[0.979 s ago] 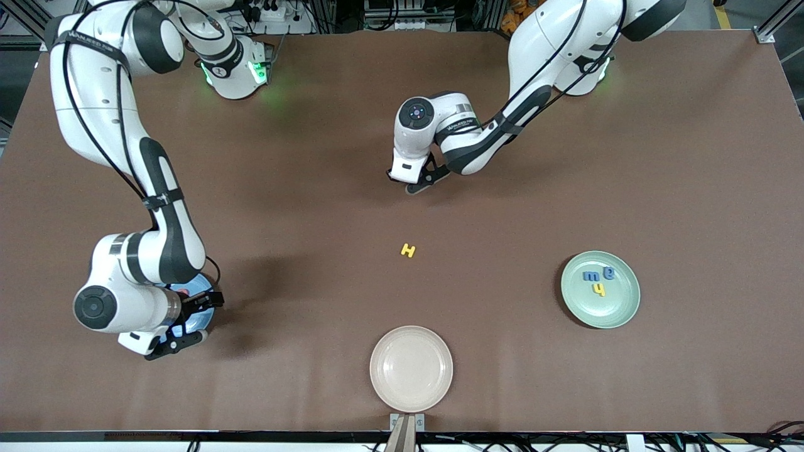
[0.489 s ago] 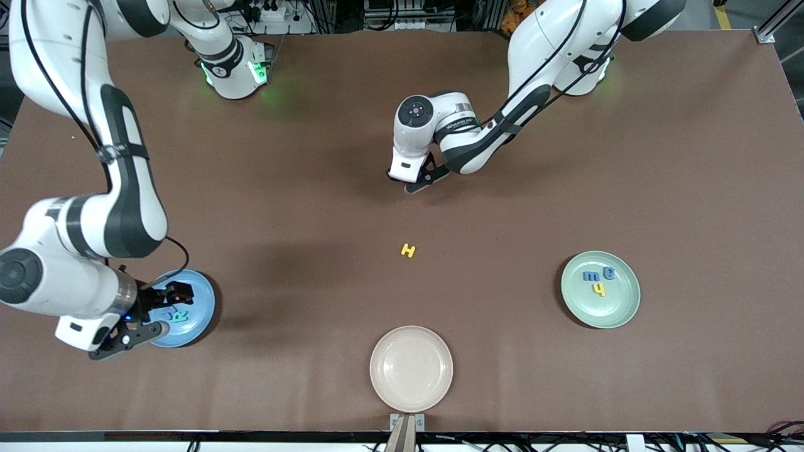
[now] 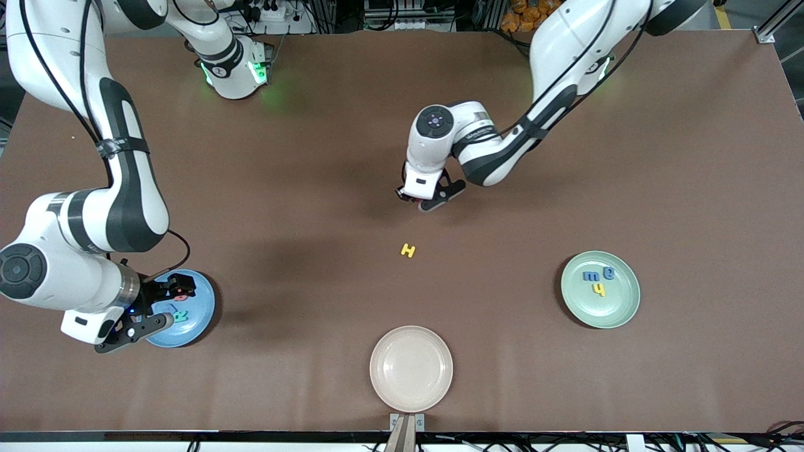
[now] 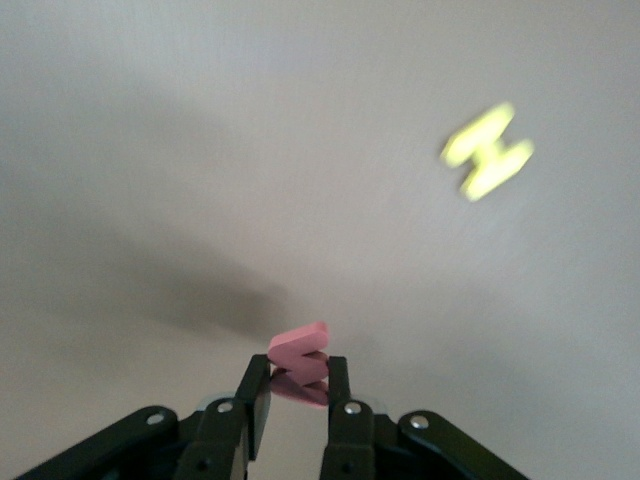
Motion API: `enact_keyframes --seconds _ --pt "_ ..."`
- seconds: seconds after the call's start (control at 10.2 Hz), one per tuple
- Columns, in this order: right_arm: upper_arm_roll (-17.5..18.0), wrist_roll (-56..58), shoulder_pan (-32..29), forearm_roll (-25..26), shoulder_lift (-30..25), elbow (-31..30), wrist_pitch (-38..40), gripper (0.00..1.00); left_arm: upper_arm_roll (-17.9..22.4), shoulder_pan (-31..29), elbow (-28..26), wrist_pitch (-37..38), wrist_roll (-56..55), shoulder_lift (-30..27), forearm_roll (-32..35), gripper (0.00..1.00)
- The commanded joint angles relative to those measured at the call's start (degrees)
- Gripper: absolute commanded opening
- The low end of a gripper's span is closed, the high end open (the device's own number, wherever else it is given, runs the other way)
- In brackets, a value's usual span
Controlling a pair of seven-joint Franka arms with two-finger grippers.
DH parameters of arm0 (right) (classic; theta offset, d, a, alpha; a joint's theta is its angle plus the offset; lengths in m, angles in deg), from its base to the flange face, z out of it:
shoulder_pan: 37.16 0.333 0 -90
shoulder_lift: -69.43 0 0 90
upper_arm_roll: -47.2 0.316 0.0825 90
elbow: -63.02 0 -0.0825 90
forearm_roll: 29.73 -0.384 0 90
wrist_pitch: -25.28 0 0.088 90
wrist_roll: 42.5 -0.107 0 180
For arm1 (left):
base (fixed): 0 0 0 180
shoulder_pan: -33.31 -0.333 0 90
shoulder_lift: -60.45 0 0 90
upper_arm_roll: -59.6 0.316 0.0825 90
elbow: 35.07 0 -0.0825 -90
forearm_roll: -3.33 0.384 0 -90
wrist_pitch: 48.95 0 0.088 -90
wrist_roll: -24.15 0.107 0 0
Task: Sort uppercase to blue plate, lowercase to green plate
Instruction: 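Lift the pink W and carry it to the green plate with the left gripper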
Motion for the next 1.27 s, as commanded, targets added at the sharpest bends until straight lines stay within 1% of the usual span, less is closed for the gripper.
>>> enact_keyframes --seconds 0.0,0.2,0.39,0.49,0.68,0.88,1.08,1.17 --pt "0.30 -0.21 -0.09 -0.55 -0.44 -0.88 -1.11 1.00 -4.46 -9.89 2.34 6.23 7.89 -3.62 1.09 0.00" --pt "0.21 -5.63 1.57 -0.47 -0.26 -0.88 -1.29 1.00 -4.38 -15.34 6.73 10.02 17.38 -3.62 0.12 0.00" --pt "0.21 -16.08 5.16 -0.47 -0.17 -0.88 -1.12 1.00 -3.94 -21.49 9.21 11.61 27.48 -3.54 0.03 0.00" --pt "0.21 -22.22 7.09 -0.47 -0.26 -0.88 -0.77 1.00 -2.37 -24.05 9.65 12.05 33.62 -3.71 0.03 0.00" --pt "0.30 -31.73 11.31 -0.64 -0.09 -0.79 -0.94 1.00 3.15 -25.13 10.35 12.06 42.96 -4.15 0.03 0.00" --pt "0.21 -41.22 16.67 -7.02 1.49 -0.27 -1.81 1.00 4.50 -28.45 10.18 12.06 50.70 -3.98 -0.14 0.00" --pt "0.21 -52.28 20.54 -7.85 3.07 -0.27 -5.76 1.00 8.79 -28.64 9.92 12.06 56.24 -3.54 -0.15 0.00" --pt "0.21 -58.61 22.74 -7.76 4.30 0.08 -7.17 1.00 11.15 -28.64 9.83 12.06 60.62 -3.54 -0.15 0.07"
